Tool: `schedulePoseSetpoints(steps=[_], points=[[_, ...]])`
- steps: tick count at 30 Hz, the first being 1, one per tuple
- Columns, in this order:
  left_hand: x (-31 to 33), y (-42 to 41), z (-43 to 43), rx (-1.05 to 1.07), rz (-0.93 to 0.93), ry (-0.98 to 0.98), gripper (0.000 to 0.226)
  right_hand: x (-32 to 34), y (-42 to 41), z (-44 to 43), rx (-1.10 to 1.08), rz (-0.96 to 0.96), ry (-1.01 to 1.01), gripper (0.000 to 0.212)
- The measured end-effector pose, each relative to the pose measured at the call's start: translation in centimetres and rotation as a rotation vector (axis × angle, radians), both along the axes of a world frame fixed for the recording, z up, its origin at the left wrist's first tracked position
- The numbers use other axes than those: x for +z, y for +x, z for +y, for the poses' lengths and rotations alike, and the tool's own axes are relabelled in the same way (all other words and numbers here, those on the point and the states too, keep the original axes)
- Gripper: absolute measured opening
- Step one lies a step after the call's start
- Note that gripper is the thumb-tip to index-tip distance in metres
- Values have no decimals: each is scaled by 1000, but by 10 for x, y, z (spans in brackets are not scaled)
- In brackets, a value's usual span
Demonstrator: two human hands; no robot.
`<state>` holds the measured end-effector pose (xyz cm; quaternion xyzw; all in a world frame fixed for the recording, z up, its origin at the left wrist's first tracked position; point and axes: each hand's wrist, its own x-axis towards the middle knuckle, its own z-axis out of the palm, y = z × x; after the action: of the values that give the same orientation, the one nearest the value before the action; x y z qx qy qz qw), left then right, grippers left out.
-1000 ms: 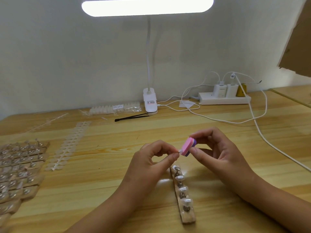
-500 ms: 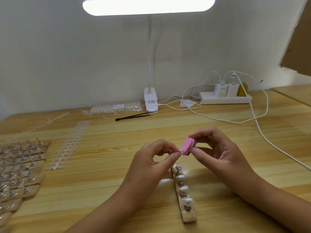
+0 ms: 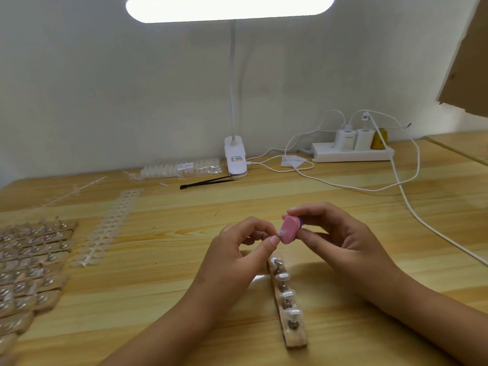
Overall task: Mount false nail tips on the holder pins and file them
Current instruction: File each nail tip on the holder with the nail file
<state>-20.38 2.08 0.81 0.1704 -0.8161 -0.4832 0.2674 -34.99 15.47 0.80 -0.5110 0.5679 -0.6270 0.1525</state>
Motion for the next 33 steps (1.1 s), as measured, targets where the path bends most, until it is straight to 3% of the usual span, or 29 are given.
schedulePoseSetpoints(steps=[15, 25, 29, 33], points=[[1, -1, 1, -3, 13, -37, 12, 0, 0, 1, 17, -20, 40, 29], [2, 0, 2, -7, 33, -58, 16, 1, -1, 1, -18, -6, -39, 29], [2, 0, 1, -13, 36, -70, 13, 0, 0, 2, 31, -8, 56, 28], [1, -1, 1, -9, 36, -99, 15, 1, 0, 2, -18, -1, -23, 29]])
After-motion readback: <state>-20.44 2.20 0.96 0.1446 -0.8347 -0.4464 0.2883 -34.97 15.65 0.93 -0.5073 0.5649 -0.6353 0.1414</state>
